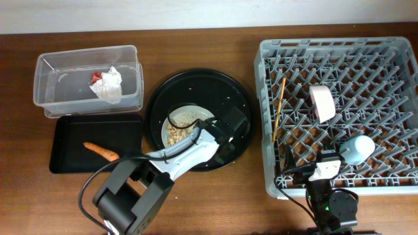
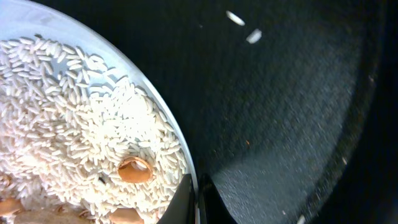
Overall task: Sort waste into correct bins and load items into the dishwasher rack
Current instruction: 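Lift the white plate with the left gripper and tip food onto black tray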
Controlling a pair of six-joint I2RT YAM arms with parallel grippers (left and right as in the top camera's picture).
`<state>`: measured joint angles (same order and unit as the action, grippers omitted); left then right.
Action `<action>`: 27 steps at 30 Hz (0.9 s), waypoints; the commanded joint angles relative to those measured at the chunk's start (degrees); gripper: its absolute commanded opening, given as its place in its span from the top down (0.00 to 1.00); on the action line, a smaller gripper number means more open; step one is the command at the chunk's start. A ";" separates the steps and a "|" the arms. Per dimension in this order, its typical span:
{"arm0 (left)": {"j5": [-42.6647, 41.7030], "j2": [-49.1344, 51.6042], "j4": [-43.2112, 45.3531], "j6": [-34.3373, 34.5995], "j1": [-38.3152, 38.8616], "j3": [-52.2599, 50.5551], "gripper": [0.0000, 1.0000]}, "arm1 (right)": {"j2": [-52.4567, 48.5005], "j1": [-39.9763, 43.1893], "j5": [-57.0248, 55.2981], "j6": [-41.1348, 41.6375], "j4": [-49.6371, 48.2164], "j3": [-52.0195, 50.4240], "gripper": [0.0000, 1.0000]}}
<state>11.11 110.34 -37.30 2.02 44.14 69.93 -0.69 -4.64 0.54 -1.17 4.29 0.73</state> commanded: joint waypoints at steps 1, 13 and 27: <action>2.45 2.14 -3.65 3.80 0.07 5.77 0.99 | 0.33 0.22 0.33 0.09 0.13 -0.42 0.02; 9.20 -5.42 -31.15 29.22 -11.65 25.70 0.99 | 0.33 0.22 0.33 0.09 0.11 -0.42 0.02; -31.08 -18.38 -29.14 15.37 -47.15 17.81 0.99 | 0.33 0.22 0.33 0.09 0.11 -0.42 0.02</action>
<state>-10.94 95.39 -67.79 23.53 2.72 91.74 -0.69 -4.64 0.56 -1.30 4.27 0.73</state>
